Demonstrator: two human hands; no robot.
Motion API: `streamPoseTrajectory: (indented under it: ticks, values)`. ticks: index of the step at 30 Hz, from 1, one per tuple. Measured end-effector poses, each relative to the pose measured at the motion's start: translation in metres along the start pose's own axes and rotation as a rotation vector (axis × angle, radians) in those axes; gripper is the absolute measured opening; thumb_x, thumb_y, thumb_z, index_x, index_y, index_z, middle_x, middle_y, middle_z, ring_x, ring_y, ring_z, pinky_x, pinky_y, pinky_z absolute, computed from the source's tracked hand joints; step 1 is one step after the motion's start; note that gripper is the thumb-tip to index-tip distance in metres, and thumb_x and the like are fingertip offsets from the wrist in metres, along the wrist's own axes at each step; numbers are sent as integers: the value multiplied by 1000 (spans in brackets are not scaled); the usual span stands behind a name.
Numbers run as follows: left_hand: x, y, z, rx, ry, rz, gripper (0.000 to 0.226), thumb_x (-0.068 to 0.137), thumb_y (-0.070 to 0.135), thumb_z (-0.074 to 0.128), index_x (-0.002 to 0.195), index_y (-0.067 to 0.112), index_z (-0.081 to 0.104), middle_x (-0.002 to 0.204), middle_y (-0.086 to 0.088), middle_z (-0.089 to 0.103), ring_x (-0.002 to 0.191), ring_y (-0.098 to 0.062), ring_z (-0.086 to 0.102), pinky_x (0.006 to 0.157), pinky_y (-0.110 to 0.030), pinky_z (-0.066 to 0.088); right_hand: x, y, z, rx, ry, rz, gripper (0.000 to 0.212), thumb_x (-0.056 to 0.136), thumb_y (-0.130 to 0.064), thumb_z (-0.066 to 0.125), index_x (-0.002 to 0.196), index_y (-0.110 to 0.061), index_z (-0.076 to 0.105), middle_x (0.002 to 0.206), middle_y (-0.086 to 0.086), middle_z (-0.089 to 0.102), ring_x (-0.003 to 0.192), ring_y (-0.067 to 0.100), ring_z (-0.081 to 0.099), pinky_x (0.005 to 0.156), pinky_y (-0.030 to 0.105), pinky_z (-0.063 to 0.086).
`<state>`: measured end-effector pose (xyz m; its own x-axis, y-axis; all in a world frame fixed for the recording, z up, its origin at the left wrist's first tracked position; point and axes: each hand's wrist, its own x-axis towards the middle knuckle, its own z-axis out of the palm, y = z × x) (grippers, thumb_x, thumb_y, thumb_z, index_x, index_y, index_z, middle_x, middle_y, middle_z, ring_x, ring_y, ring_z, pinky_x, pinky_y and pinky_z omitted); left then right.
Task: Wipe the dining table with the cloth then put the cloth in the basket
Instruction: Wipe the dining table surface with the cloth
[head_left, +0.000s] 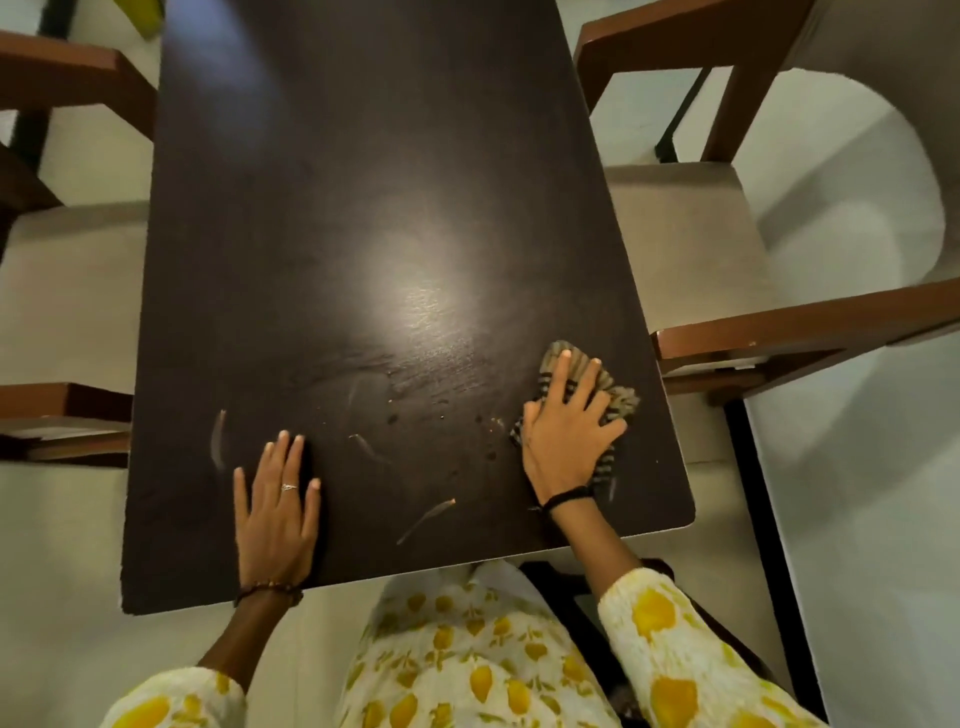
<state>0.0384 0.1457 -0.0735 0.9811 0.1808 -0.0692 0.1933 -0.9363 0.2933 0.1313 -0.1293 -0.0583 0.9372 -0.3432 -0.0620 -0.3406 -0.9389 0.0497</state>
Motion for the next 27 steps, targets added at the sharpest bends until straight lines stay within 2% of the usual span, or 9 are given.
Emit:
streamPoseTrajectory:
  ticks: [5,8,10,12,15,18,21,25,27]
  values:
    - [-11,-27,0,-60,82,-253,56,92,32,31,140,5,32,147,-16,31,137,-30,24,113,-49,8,-35,-91,1,84,6,-274,76,72,-51,59,140,-22,41,141,12,46,109,27,56,83,47,46]
    - [-11,-27,3,-67,87,-258,55,91,31,32,140,5,32,147,-16,31,138,-29,23,113,-46,6,-49,-116,-3,95,-38,-450,74,70,-52,59,137,-26,45,140,8,49,109,23,56,82,46,47]
    - [-11,-28,4,-65,95,-254,55,91,31,32,140,6,32,148,-15,31,138,-29,23,113,-45,6,-44,-101,-3,84,-31,-522,66,76,-49,49,138,-27,43,140,7,48,106,22,57,81,44,47]
    - [-12,-30,5,-62,99,-254,55,91,31,32,140,6,32,147,-15,31,138,-29,23,113,-45,6,-26,-67,-3,77,-18,-463,62,79,-43,39,138,-27,42,140,7,48,102,25,57,79,43,46]
    - [-12,-30,5,-72,102,-251,56,91,34,30,140,6,33,147,-15,32,137,-29,24,112,-45,7,0,-5,0,38,36,-287,62,80,-38,55,139,-24,41,140,13,48,102,38,56,79,50,45]
    - [-11,-31,5,-74,111,-242,57,92,36,28,140,6,35,146,-15,34,136,-28,26,112,-46,9,8,15,0,0,-1,-180,61,84,-37,50,141,-19,38,140,18,45,106,45,52,81,57,43]
    - [-12,-31,5,-69,102,-244,57,92,37,26,139,6,36,146,-14,35,136,-27,27,112,-46,11,-2,-15,-1,-33,-6,-114,63,86,-37,50,144,-17,34,143,21,40,107,43,50,82,58,41]
    - [-12,-32,7,-53,102,-239,55,93,35,27,139,7,37,145,-13,37,135,-26,29,111,-47,13,-34,-85,-1,-19,-6,-241,62,82,-36,30,142,-21,36,143,15,43,101,34,51,78,49,43]
    - [-12,-32,8,-50,101,-237,54,93,34,28,138,7,38,145,-13,38,134,-25,29,111,-46,14,-54,-132,-1,26,-5,-344,63,79,-39,33,139,-24,41,143,11,44,103,30,52,80,48,43]
